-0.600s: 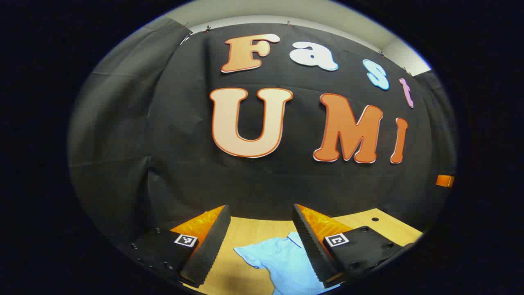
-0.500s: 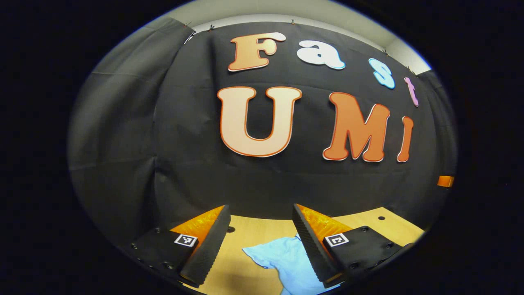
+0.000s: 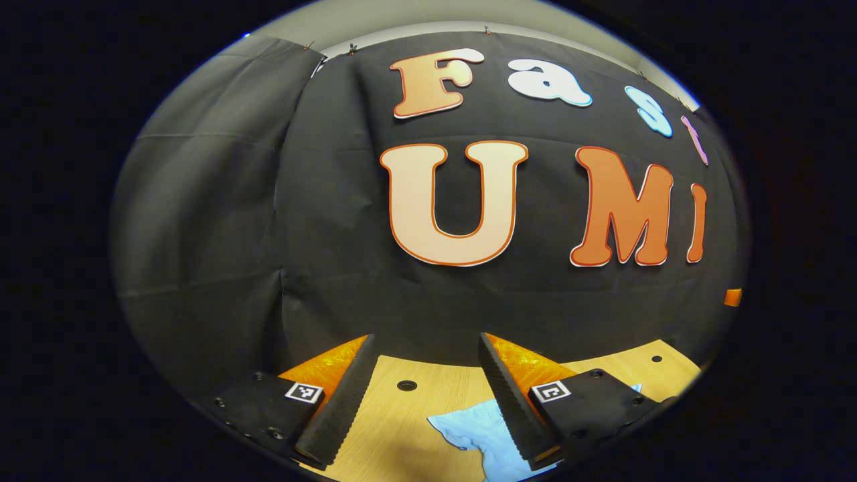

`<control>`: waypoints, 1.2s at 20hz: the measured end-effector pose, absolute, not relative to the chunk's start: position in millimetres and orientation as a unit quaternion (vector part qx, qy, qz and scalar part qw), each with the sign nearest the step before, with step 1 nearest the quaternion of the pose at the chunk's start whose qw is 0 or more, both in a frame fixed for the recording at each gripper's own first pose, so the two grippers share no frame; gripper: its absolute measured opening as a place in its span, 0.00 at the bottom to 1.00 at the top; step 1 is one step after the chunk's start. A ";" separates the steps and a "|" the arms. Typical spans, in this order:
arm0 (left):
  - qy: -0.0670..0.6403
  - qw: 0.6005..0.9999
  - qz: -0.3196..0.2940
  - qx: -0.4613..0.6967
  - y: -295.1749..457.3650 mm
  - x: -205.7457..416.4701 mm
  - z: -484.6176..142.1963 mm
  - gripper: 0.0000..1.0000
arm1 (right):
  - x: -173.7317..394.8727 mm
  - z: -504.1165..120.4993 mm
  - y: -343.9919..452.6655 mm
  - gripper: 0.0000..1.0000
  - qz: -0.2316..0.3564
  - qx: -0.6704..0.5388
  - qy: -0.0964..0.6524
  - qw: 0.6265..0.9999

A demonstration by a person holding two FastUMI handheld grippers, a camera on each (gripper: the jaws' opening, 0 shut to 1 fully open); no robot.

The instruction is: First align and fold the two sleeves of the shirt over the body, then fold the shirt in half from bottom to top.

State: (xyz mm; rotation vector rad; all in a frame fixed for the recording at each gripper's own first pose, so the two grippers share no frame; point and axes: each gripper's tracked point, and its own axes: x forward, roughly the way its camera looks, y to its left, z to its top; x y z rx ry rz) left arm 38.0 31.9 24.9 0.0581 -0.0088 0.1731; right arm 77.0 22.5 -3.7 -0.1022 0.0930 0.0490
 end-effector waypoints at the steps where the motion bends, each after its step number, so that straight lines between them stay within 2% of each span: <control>1: -0.006 0.996 0.089 0.030 28.9 40.3 26.1 0.97 | 80.9 -6.4 22.3 1.00 0.027 -0.049 0.052 0.997; 6: -0.007 0.995 0.094 0.036 22.7 56.4 21.5 0.97 | 95.4 -12.5 20.7 0.98 0.031 -0.048 0.068 0.996; 13: 0.001 0.996 0.076 0.054 34.5 102.3 13.2 0.97 | 114.8 -43.9 10.8 0.98 -0.011 -0.075 0.119 0.990; 16: 0.009 0.996 0.069 0.050 39.6 113.1 5.1 0.97 | 134.8 -80.2 7.4 0.98 -0.028 -0.090 0.189 0.977; 24: 0.025 0.995 0.085 0.047 72.6 121.8 -12.9 0.97 | 206.4 -203.6 -17.6 0.99 -0.053 -0.154 0.391 0.906</control>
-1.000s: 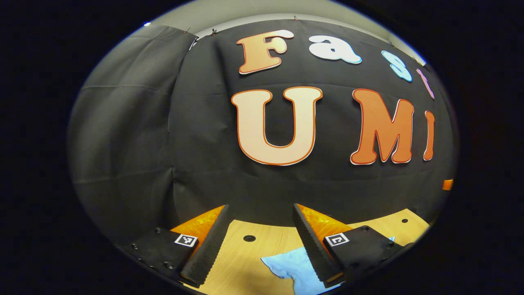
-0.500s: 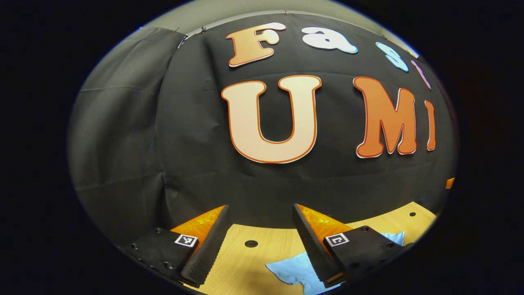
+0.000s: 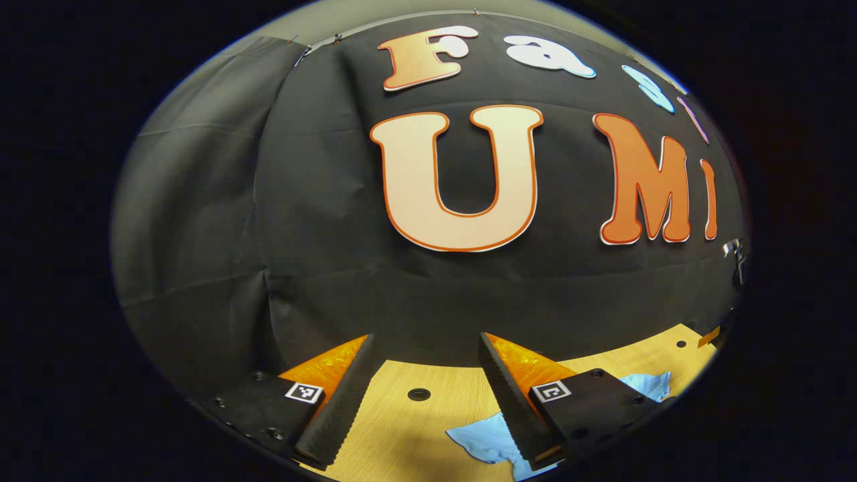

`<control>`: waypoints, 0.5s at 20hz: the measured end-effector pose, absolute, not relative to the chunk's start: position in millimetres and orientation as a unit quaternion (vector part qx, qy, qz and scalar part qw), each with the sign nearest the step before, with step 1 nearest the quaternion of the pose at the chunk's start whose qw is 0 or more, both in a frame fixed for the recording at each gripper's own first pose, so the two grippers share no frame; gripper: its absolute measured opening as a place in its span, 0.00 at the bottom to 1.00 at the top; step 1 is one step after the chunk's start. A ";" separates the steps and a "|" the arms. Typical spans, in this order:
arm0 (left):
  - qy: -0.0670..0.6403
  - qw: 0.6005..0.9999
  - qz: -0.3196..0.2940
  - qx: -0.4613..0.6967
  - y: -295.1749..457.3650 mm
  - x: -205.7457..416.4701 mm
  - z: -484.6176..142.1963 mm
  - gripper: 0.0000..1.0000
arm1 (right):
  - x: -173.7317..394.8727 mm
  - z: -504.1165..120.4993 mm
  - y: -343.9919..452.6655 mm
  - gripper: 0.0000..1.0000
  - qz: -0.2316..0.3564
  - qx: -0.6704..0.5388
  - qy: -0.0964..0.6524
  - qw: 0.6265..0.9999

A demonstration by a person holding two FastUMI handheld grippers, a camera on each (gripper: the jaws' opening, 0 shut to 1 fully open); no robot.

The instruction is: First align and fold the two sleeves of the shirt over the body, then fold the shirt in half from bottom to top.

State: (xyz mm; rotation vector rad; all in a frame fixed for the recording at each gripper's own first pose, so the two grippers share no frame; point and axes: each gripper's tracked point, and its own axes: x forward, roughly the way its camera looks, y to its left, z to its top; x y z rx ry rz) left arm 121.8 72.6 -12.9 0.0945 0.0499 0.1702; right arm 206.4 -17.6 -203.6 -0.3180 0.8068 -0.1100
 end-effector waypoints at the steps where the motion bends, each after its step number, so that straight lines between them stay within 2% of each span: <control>1: 0.029 0.995 0.088 0.046 77.2 121.6 -16.0 0.97 | 210.8 -222.3 -19.4 0.99 -0.056 -0.153 0.414 0.896; 6: 0.040 0.992 0.110 0.045 97.6 122.6 -27.7 0.97 | 216.2 -295.2 -39.8 1.00 -0.072 -0.173 0.506 0.842; 10: 0.055 0.990 0.123 0.041 110.1 125.6 -41.8 0.97 | 218.5 -325.7 -37.3 1.00 -0.073 -0.151 0.540 0.825</control>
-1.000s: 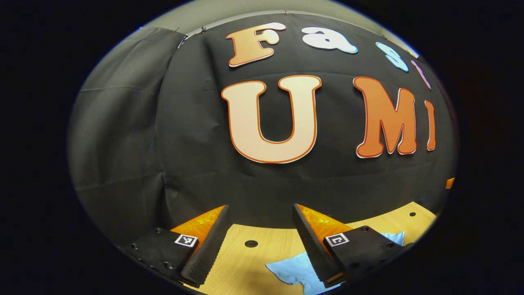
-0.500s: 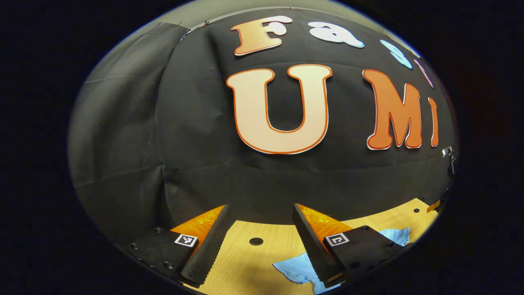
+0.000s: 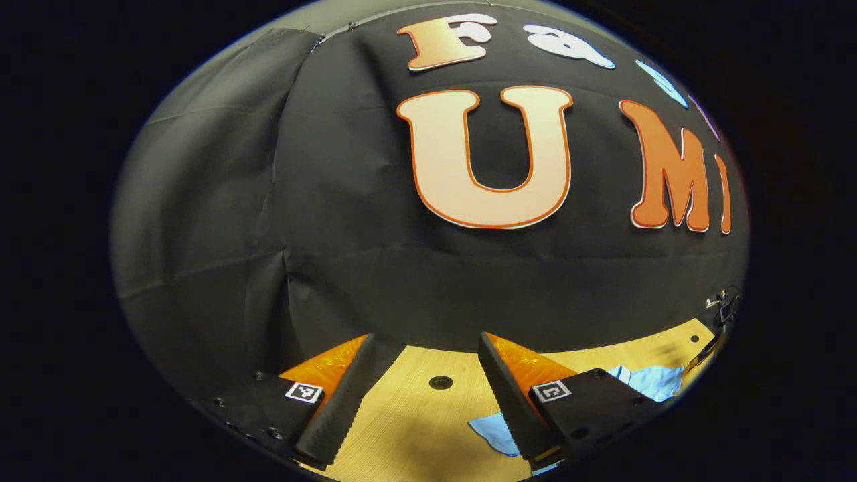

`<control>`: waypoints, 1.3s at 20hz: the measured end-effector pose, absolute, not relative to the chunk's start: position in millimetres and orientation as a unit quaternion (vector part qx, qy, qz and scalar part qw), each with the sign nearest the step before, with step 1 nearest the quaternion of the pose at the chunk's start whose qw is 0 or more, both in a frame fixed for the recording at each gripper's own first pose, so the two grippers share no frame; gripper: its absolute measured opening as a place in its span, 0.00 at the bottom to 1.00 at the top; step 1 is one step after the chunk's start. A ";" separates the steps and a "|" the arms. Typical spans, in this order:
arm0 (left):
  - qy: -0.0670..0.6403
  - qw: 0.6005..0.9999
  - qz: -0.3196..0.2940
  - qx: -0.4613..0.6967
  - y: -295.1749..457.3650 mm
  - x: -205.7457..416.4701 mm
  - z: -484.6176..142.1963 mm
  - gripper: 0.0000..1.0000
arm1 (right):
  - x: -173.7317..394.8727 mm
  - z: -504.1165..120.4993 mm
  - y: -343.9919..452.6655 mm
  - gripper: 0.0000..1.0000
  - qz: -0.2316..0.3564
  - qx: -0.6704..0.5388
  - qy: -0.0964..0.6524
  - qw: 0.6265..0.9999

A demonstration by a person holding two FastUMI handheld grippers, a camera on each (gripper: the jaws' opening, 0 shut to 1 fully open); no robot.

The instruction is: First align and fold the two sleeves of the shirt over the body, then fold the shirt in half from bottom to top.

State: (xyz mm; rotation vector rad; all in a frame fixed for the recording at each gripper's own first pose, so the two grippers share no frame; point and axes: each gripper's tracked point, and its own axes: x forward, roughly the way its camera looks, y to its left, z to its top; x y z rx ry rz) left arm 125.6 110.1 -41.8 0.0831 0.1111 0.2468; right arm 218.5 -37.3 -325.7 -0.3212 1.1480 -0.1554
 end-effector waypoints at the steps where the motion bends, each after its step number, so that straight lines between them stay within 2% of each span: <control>1: 0.057 0.990 0.125 0.041 111.5 126.0 -42.8 0.97 | 217.7 -332.1 -36.5 1.00 -0.073 -0.147 0.549 0.820; 5: 0.064 0.989 0.129 0.040 113.2 129.0 -50.7 0.97 | 216.9 -346.6 -34.5 1.00 -0.078 -0.127 0.569 0.809; 8: 0.068 0.989 0.129 0.034 110.5 131.3 -54.7 0.98 | 214.2 -347.9 -26.1 0.87 -0.068 -0.090 0.578 0.808; 10: 0.071 0.989 0.129 0.035 111.4 131.7 -56.3 0.96 | 214.5 -351.2 -25.3 0.67 -0.067 -0.087 0.575 0.811; 11: 0.070 0.988 0.129 0.037 111.9 131.5 -54.4 0.96 | 215.5 -350.1 -24.6 0.67 -0.065 -0.088 0.574 0.812; 12: 0.069 0.988 0.130 0.040 111.3 131.4 -54.3 0.96 | 215.8 -349.2 -24.1 0.49 -0.064 -0.085 0.573 0.812; 13: 0.068 0.988 0.130 0.041 111.9 131.0 -53.2 0.97 | 216.0 -349.2 -22.7 0.39 -0.063 -0.080 0.572 0.814; 14: 0.068 0.988 0.130 0.042 111.7 130.3 -53.1 0.97 | 216.9 -349.5 -22.9 0.20 -0.064 -0.079 0.572 0.814; 16: 0.069 0.988 0.129 0.044 112.3 129.9 -52.6 0.97 | 214.7 -349.2 -20.4 0.04 -0.062 -0.080 0.573 0.813; 26: 0.065 0.989 0.123 0.043 115.7 122.7 -44.2 0.97 | 208.0 -286.0 58.3 0.01 0.009 -0.088 0.501 0.861</control>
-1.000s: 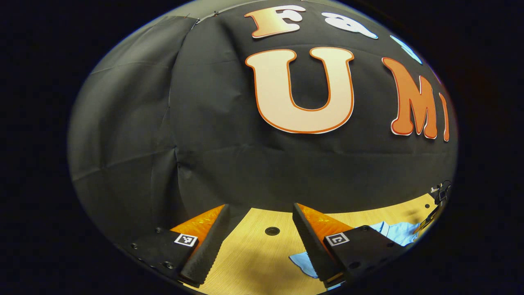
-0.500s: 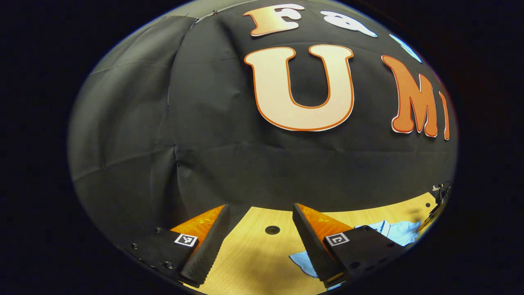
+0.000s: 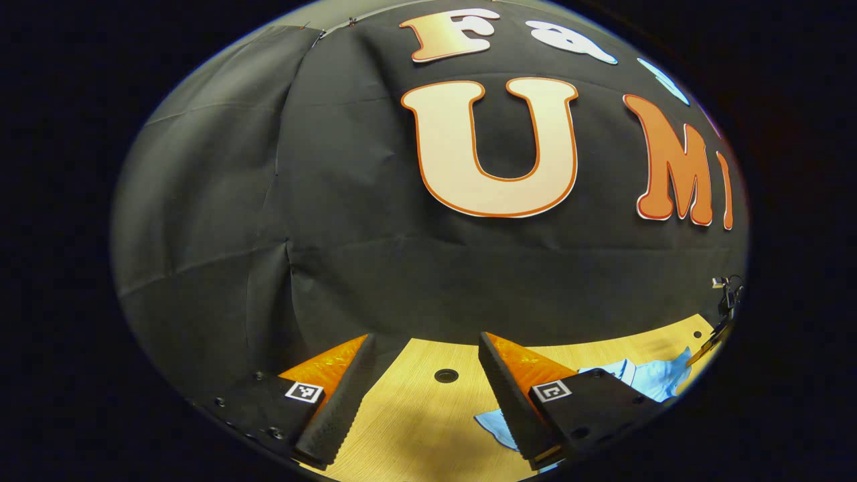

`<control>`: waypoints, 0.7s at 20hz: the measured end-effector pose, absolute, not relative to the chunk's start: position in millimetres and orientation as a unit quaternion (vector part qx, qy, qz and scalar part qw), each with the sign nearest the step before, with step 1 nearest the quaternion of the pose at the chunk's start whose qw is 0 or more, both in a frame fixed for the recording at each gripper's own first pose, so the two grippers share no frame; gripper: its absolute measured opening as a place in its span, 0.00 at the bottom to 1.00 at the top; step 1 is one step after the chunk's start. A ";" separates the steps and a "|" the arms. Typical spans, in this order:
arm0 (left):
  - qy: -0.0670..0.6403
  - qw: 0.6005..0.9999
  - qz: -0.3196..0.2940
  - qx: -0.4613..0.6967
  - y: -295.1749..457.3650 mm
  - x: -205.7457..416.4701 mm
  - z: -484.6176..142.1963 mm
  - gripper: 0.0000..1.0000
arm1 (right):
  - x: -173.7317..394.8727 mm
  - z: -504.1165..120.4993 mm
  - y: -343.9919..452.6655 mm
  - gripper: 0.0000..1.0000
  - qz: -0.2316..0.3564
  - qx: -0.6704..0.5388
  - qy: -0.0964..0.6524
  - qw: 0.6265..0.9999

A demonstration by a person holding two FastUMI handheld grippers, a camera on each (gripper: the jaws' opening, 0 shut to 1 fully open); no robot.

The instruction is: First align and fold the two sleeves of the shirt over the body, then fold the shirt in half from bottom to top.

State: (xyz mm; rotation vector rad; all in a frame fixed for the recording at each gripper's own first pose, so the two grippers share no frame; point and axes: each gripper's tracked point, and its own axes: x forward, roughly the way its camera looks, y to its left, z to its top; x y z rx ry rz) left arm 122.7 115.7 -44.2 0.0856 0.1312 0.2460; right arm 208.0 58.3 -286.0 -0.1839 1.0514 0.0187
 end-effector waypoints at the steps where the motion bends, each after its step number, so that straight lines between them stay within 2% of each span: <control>1: 0.064 0.989 0.122 0.044 117.4 120.5 -42.1 0.98 | 206.4 -280.6 68.4 0.01 0.017 -0.088 0.496 0.864; 10: 0.065 0.989 0.126 0.046 150.2 97.5 -43.9 0.98 | 180.2 -265.7 170.2 0.02 0.092 -0.098 0.474 0.870; 14: 0.067 0.989 0.129 0.042 161.8 91.5 -45.8 0.96 | 169.1 -283.1 205.4 0.04 0.108 -0.095 0.482 0.865</control>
